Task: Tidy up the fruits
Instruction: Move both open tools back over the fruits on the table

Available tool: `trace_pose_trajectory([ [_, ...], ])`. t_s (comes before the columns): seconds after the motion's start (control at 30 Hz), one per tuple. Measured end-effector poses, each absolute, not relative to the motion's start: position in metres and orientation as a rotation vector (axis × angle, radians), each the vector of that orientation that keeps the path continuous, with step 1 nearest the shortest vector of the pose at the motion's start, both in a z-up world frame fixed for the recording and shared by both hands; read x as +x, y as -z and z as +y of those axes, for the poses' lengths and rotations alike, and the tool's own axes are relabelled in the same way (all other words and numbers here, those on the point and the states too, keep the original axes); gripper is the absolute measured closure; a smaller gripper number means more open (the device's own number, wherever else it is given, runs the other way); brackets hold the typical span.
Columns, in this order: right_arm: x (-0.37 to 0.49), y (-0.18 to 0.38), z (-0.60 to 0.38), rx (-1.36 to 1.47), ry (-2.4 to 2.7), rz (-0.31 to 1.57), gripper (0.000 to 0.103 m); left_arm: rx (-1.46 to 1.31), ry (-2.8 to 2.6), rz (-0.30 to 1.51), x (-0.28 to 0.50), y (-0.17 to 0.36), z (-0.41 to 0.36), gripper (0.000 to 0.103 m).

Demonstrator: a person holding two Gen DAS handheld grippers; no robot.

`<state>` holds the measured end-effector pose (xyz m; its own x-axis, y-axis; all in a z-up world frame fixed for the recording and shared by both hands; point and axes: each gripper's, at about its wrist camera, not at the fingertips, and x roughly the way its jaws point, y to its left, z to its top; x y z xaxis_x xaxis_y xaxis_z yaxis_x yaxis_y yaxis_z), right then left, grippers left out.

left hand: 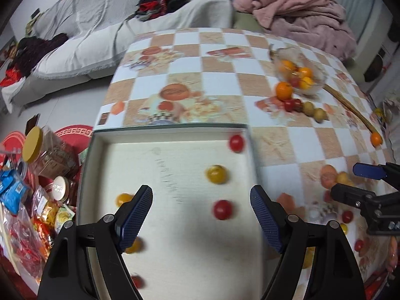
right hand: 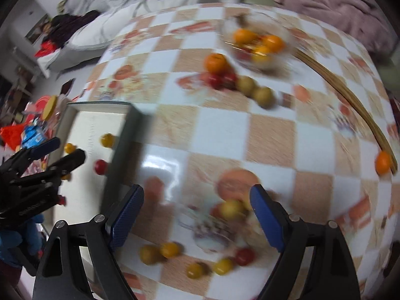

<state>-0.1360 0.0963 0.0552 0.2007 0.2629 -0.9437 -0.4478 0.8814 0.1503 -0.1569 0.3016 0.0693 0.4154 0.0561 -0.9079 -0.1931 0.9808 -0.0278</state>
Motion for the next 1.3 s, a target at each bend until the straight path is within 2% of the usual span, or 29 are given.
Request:
trace_pose_trajectory([
  [0.23,-0.150,-0.049,0.019,-0.095,-0.358,1.326,0.014,-0.074,0.001,1.166,-0.168,-0.072,0.236,0.022],
  [0.47,-0.182,-0.038,-0.014,-0.091,-0.314,1.373,0.014,0.003,0.084,1.234,-0.190,-0.056,0.188,0.022],
  [1.07,-0.232,-0.012,-0.012,-0.192,-0.335,1.407,0.015,0.100,0.111,1.279,-0.199,-0.022,0.158,0.022],
  [1.2,-0.238,-0.011,-0.008,-0.238,-0.326,1.397,0.028,0.097,0.112,1.292,-0.198,-0.017,0.155,0.023],
  [1.3,-0.243,-0.012,-0.004,-0.301,-0.318,1.377,0.042,0.089,0.102,1.315,-0.197,-0.013,0.154,0.039],
])
